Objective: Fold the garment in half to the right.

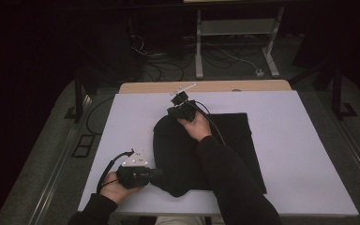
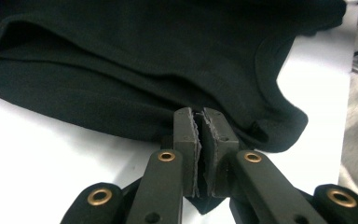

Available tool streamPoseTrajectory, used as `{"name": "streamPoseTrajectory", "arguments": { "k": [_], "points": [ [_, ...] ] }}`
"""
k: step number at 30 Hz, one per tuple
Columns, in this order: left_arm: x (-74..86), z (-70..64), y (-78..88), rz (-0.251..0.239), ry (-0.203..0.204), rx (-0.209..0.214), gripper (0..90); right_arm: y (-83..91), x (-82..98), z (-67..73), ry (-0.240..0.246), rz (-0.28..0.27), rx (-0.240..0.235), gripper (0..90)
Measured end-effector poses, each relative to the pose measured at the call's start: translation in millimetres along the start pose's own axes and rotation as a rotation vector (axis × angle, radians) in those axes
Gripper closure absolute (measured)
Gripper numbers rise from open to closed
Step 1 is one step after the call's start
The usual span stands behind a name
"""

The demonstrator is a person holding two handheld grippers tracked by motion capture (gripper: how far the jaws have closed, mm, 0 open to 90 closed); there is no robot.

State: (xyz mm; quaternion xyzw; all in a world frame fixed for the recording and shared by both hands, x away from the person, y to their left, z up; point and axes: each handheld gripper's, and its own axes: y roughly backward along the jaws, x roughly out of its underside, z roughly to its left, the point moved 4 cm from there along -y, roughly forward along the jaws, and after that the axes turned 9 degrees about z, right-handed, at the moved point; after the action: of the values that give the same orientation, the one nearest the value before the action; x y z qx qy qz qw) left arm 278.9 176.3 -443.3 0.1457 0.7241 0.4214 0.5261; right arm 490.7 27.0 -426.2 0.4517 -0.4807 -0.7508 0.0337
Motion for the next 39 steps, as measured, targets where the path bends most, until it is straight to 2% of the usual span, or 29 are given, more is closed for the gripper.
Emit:
{"name": "streamPoseTrajectory", "arguments": {
  "k": [15, 18, 24, 32, 39],
  "points": [
    [-20.0, -15.0, -1.1, -0.062, -0.040, 0.000, 83.3, 27.7, 16.9, -24.5, -0.049, -0.042, 0.018, 86.0],
    [-22.6, -17.4, -0.8, -0.055, -0.069, -0.004, 83.4, 33.7, 19.8, -27.2, -0.061, -0.038, 0.028, 86.0],
    [-32.4, -20.1, 1.3, -0.075, -0.081, 0.000, 83.5, 44.5, 23.9, -33.9, -0.057, -0.037, 0.042, 86.1],
    [-47.4, -26.6, -3.6, -0.098, -0.095, 0.015, 83.6, 61.8, 27.2, -47.2, -0.068, -0.055, 0.054, 86.0],
    [-57.1, -29.0, -6.4, -0.117, -0.099, 0.019, 83.6, 71.9, 28.7, -52.0, -0.069, -0.057, 0.059, 86.1]
  ]
}}
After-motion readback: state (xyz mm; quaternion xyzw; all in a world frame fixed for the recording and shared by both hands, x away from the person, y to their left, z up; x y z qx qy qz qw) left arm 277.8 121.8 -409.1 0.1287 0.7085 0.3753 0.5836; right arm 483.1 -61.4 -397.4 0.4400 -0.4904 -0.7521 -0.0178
